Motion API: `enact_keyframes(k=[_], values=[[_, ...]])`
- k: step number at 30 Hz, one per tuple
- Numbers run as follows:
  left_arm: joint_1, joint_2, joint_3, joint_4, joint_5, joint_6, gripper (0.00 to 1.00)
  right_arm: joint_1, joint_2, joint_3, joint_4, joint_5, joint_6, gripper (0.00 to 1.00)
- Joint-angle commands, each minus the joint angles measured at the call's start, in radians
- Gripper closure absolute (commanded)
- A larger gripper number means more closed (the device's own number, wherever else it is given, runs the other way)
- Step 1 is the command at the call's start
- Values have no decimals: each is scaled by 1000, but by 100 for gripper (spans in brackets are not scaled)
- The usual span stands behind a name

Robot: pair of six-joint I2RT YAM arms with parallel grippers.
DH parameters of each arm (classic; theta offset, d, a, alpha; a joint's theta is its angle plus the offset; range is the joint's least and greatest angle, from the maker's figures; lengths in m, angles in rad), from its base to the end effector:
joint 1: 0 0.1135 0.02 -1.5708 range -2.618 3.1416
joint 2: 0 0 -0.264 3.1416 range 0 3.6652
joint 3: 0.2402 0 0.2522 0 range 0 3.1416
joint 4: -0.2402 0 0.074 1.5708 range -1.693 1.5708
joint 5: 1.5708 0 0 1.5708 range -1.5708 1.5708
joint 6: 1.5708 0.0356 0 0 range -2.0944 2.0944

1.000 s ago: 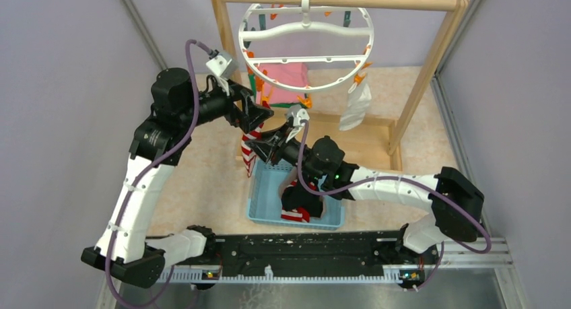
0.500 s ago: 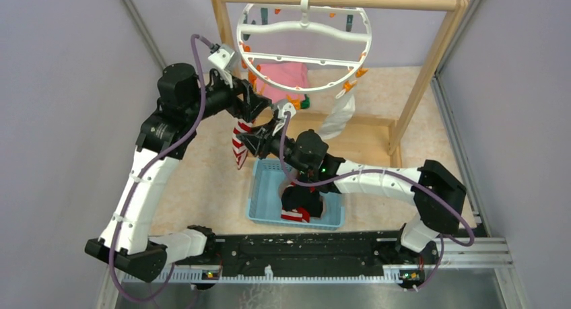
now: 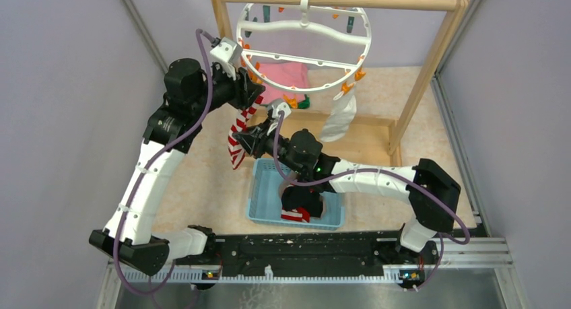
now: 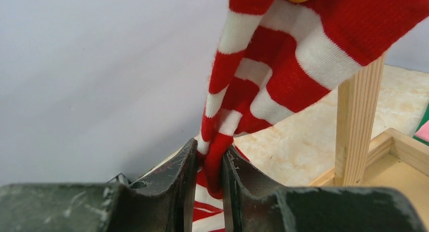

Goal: Remove the socks clipped to the hanger

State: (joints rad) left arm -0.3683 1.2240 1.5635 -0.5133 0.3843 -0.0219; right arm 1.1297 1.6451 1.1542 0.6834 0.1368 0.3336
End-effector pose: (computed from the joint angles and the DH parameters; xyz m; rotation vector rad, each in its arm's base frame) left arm 0.2253 -0.1013 0.4814 0.5829 1.6738 -0.6186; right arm 0.1714 0.3516 0.3351 -0.4570 1.4020 1.1167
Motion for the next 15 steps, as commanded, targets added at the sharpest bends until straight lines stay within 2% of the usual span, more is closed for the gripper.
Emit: enact_keyframes(k=[1,10,15], values=[[0,-17,31,89,-46,13,53,18,16,47,15,-2,-5,77],[-2,-5,9,91,-26,11,55,18,21,59,-2,-6,-5,78],[-4,-3,9,102,-32,13,74,18,25,67,-9,-9,-5,77]])
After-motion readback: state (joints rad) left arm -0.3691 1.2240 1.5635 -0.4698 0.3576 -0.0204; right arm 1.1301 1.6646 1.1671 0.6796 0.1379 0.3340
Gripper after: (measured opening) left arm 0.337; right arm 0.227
